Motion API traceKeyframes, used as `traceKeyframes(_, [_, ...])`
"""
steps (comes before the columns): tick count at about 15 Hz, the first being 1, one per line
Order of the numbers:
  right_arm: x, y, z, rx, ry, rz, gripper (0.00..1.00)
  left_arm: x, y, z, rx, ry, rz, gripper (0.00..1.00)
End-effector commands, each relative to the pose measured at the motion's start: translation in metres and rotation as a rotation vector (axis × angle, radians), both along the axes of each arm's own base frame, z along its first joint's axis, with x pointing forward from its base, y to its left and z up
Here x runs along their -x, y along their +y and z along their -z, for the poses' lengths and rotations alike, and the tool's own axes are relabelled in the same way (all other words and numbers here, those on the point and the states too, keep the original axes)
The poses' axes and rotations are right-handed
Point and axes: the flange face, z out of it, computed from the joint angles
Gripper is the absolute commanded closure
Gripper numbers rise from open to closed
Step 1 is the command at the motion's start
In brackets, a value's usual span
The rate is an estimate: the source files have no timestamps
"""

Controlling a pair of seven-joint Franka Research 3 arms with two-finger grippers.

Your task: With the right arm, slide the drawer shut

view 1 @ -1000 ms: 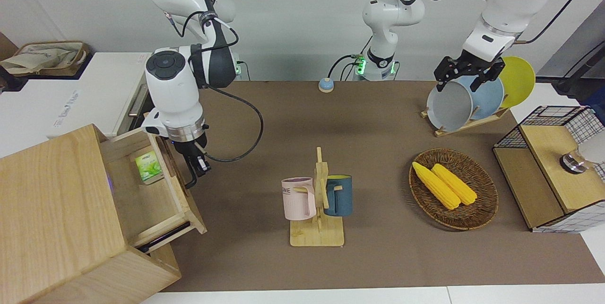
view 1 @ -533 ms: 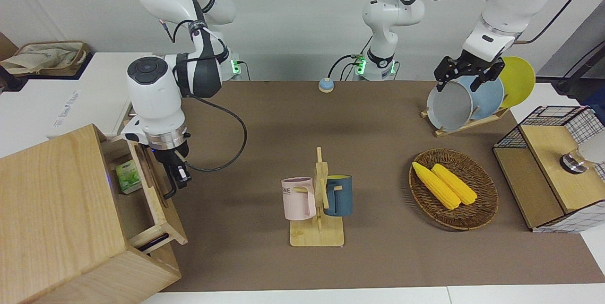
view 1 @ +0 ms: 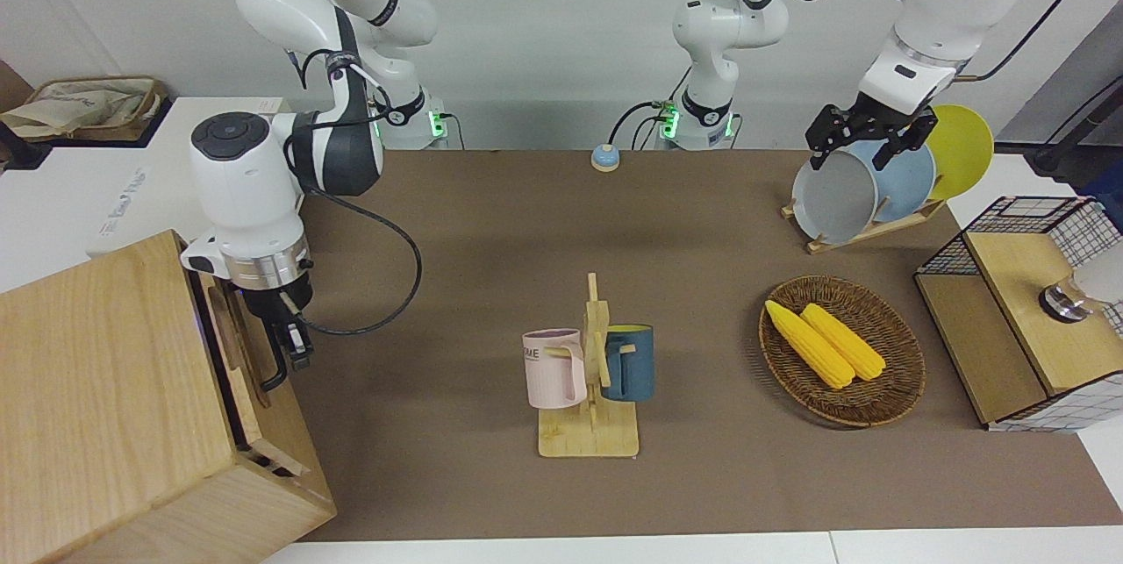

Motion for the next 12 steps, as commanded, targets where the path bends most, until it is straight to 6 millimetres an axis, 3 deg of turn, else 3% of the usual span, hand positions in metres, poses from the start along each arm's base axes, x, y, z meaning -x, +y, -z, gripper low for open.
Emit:
traceKeyframes(1, [-0.008,-0.015,0.000,0.017,-0.024,-0.036,1.000,-0.002,0.001,-0.004,-0.016,0.005,0.012,0.01])
traceKeyframes(6, [-0.010,-0.033,-0.004,-0.003,-0.055,-0.035,1.000,-0.002,0.001,-0.003,-0.016,0.006,0.012,0.01])
traceKeyframes(12, [-0.011,-0.026,-0.002,-0.002,-0.054,-0.054,1.000,-0.002,0.001,-0.004,-0.016,0.005,0.012,0.01])
